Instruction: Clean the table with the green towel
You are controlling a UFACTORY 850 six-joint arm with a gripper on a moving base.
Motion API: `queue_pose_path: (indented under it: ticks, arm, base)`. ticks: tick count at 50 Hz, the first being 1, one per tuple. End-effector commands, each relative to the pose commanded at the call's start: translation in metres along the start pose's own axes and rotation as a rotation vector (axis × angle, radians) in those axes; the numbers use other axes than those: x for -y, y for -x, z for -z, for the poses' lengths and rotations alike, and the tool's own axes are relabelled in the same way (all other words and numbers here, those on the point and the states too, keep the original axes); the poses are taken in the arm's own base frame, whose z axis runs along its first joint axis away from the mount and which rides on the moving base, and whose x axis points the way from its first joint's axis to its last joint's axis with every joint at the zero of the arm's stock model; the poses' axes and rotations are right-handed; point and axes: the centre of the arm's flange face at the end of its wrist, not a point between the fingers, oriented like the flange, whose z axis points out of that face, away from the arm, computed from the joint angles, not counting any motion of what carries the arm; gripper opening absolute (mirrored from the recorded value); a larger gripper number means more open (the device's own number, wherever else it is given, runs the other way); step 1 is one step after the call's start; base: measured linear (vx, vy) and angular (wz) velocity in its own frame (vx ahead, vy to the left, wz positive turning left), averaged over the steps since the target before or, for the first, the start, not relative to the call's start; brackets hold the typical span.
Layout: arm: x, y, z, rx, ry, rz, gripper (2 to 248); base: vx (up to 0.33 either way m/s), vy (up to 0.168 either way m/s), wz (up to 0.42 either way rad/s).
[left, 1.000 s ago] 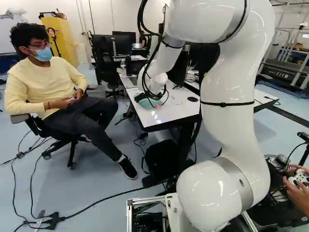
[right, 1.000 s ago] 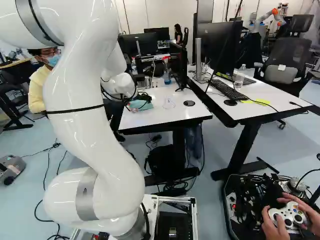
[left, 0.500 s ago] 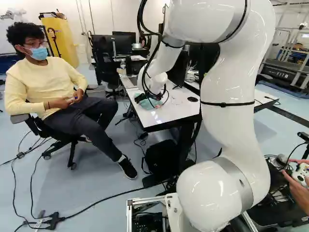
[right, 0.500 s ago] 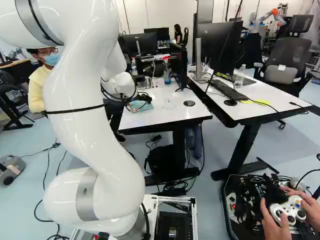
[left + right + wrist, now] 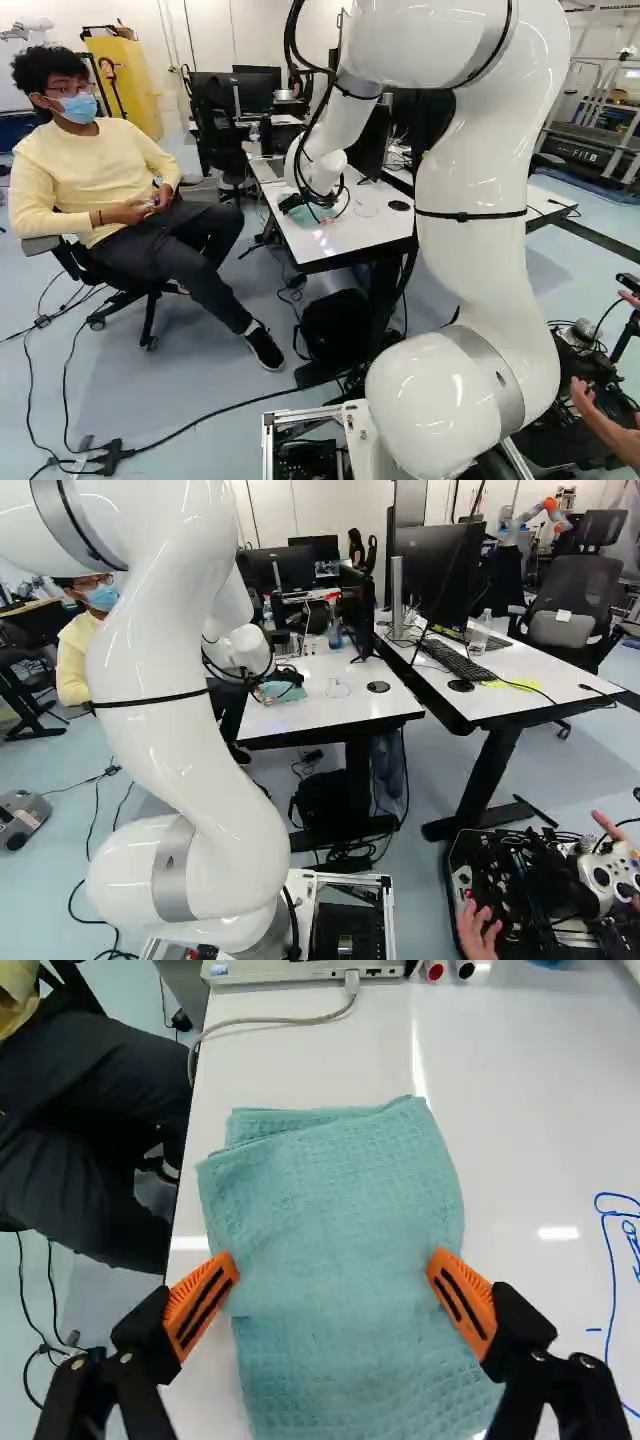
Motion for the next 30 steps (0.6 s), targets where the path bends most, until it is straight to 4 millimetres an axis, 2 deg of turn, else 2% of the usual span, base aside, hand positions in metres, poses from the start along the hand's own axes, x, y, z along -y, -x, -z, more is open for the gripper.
queue_pose_path:
  ticks: [30]
  arm:
    - [0.0000,0.0000,0.0000,0.000,0.000,0.000,247]
  base:
    - [0.000,0.000,0.000]
